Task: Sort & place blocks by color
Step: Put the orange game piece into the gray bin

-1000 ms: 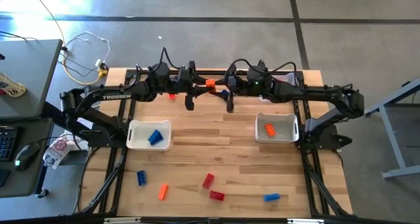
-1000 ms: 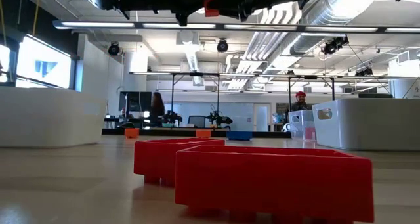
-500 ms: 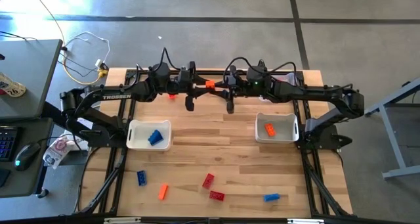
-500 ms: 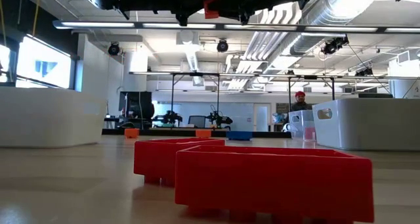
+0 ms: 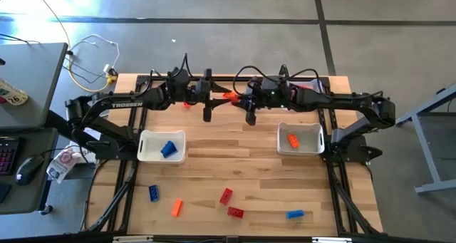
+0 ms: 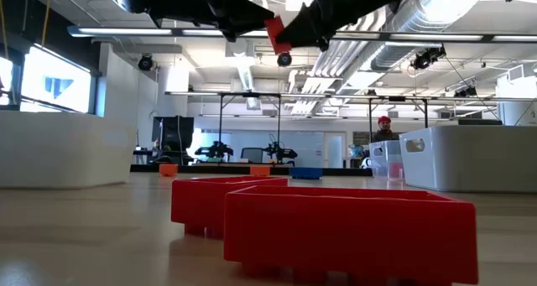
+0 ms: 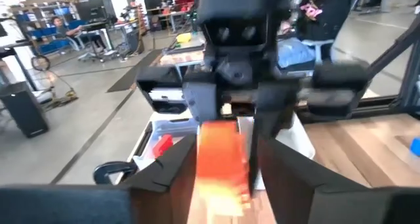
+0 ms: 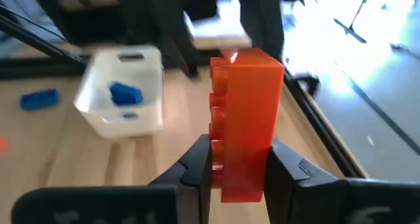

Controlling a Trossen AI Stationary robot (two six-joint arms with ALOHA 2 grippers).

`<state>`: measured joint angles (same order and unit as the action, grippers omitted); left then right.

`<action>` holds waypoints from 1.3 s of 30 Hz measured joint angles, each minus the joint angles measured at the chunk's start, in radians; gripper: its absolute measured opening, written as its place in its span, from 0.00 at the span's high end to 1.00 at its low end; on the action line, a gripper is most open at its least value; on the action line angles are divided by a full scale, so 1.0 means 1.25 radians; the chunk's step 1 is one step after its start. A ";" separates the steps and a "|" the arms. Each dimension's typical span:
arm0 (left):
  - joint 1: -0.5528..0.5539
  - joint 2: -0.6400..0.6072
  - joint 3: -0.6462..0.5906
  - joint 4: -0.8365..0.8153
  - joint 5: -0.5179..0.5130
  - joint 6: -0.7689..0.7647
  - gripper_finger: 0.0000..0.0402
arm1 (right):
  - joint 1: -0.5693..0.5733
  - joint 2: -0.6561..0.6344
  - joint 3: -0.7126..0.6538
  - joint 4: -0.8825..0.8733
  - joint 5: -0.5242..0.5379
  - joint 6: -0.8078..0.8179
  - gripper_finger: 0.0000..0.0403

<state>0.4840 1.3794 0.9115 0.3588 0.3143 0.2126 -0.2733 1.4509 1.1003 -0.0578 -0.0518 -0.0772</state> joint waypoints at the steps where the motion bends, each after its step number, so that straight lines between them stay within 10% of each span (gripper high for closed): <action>1: -0.001 -0.001 0.000 0.000 -0.011 0.000 0.60 | -0.001 0.000 -0.001 -0.020 0.020 0.008 0.82; 15: 0.000 -0.002 0.000 -0.105 -0.205 -0.014 0.46 | 0.006 0.000 -0.002 -0.394 0.176 0.187 0.82; 39: 0.000 -0.001 0.000 -0.320 -0.241 -0.015 0.47 | 0.108 -0.006 -0.002 -0.885 0.280 0.461 0.79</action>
<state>0.4843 1.3781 0.9115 -0.0406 0.0132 0.1944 -0.1382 1.4437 1.0981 -1.1643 0.2984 0.4984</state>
